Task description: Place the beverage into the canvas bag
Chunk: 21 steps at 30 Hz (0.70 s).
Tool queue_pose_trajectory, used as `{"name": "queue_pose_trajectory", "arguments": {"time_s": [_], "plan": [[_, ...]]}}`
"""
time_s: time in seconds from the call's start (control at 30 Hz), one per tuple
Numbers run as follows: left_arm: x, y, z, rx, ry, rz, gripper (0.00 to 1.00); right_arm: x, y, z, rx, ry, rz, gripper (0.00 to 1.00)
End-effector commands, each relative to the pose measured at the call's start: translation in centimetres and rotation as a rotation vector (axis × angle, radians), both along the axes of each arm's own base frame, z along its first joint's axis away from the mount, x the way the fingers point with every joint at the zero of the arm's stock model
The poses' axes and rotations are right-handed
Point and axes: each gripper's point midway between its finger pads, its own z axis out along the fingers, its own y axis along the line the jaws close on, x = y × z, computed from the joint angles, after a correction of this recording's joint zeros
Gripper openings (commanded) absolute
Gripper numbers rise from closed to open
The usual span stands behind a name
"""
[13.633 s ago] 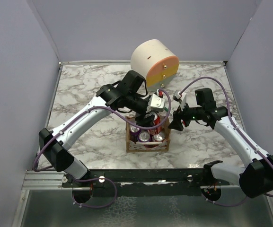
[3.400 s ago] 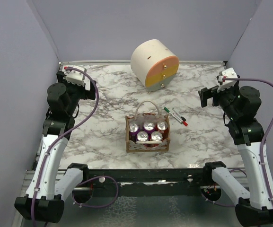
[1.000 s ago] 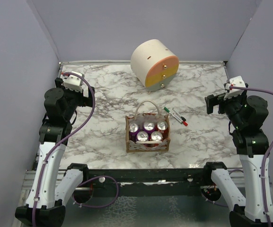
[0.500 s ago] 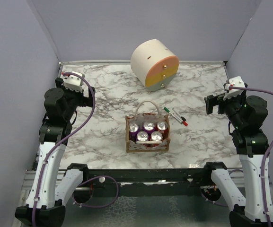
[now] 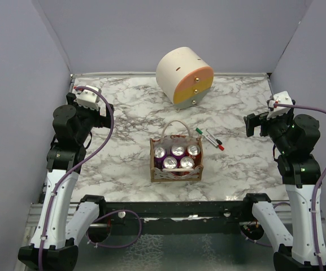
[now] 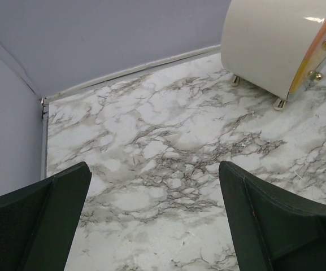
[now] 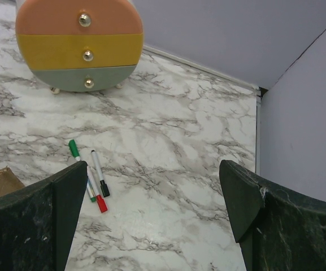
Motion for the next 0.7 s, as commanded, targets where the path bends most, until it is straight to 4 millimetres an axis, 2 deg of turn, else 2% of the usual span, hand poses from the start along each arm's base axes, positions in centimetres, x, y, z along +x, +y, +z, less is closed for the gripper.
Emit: {"name": "queue_pose_trajectory", "arguments": {"time_s": [0.0, 0.67], "plan": [[-0.19, -0.18, 0.28, -0.009, -0.014, -0.015, 0.99, -0.01, 0.21, 0.23, 0.01, -0.016, 0.013, 1.0], [-0.13, -0.3, -0.05, -0.008, -0.007, -0.022, 0.99, 0.15, 0.27, 0.02, 0.013, -0.011, 0.02, 1.0]]}}
